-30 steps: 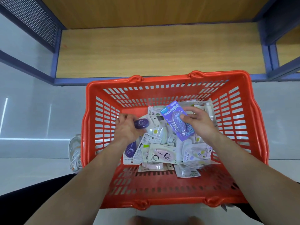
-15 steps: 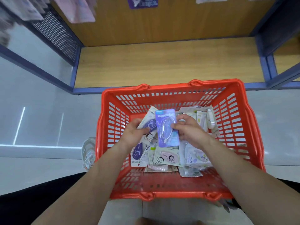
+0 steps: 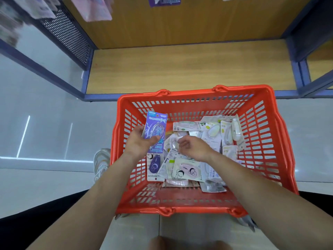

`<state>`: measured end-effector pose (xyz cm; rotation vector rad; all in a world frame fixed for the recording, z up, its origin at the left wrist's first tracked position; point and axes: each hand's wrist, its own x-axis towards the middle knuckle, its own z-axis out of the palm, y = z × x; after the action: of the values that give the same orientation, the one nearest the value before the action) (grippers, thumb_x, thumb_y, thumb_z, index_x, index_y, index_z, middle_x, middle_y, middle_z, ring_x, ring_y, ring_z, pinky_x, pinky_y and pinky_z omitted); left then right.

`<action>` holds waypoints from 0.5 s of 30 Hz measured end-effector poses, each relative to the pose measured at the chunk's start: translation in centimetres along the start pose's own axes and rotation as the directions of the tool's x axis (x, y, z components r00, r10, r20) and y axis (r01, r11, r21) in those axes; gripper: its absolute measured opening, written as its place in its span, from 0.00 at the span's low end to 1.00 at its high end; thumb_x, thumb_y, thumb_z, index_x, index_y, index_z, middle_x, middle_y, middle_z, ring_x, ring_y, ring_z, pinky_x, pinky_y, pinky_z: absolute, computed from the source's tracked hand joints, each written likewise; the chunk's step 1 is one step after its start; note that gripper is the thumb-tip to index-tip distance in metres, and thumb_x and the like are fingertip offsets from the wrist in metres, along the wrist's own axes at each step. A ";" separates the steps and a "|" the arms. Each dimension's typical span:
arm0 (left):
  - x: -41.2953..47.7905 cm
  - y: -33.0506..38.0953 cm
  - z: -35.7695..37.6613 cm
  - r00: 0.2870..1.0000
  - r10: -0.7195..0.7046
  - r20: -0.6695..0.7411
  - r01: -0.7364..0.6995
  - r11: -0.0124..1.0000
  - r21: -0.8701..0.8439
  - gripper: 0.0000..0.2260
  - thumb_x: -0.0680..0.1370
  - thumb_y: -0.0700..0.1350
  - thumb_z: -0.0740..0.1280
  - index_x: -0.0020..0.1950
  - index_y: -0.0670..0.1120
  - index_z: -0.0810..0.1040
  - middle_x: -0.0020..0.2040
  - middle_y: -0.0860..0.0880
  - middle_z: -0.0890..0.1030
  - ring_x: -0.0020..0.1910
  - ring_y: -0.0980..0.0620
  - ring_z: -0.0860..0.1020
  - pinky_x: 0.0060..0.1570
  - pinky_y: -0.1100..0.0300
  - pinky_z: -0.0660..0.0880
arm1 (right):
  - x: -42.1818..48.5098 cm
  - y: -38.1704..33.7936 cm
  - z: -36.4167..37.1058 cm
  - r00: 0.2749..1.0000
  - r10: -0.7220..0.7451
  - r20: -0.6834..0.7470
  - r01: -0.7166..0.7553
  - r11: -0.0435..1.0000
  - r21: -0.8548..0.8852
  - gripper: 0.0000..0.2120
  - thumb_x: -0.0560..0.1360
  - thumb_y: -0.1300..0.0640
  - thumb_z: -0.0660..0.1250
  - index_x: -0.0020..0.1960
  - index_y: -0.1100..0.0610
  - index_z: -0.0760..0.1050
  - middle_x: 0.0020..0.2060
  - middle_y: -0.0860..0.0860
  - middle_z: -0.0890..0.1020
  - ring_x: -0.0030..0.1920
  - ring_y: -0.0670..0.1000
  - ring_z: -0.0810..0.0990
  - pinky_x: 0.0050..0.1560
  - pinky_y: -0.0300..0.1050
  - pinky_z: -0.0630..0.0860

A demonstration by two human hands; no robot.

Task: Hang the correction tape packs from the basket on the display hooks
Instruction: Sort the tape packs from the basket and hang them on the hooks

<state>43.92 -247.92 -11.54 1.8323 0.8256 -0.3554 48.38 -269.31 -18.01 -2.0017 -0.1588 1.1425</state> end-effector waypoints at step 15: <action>1.2 -2.9 1.6 0.997 -0.078 -0.030 0.075 0.993 -0.086 0.17 0.76 0.44 0.76 0.60 0.45 0.72 0.52 0.48 0.83 0.47 0.50 0.84 0.40 0.58 0.79 | 0.6 1.6 -2.0 0.997 0.006 -0.079 -0.003 0.999 0.044 0.18 0.72 0.52 0.79 0.58 0.51 0.77 0.51 0.48 0.84 0.52 0.50 0.83 0.57 0.54 0.80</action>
<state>43.01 -248.27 -14.91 1.7355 0.9223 -0.3344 49.85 -271.20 -19.00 -2.0060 -0.0876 1.0585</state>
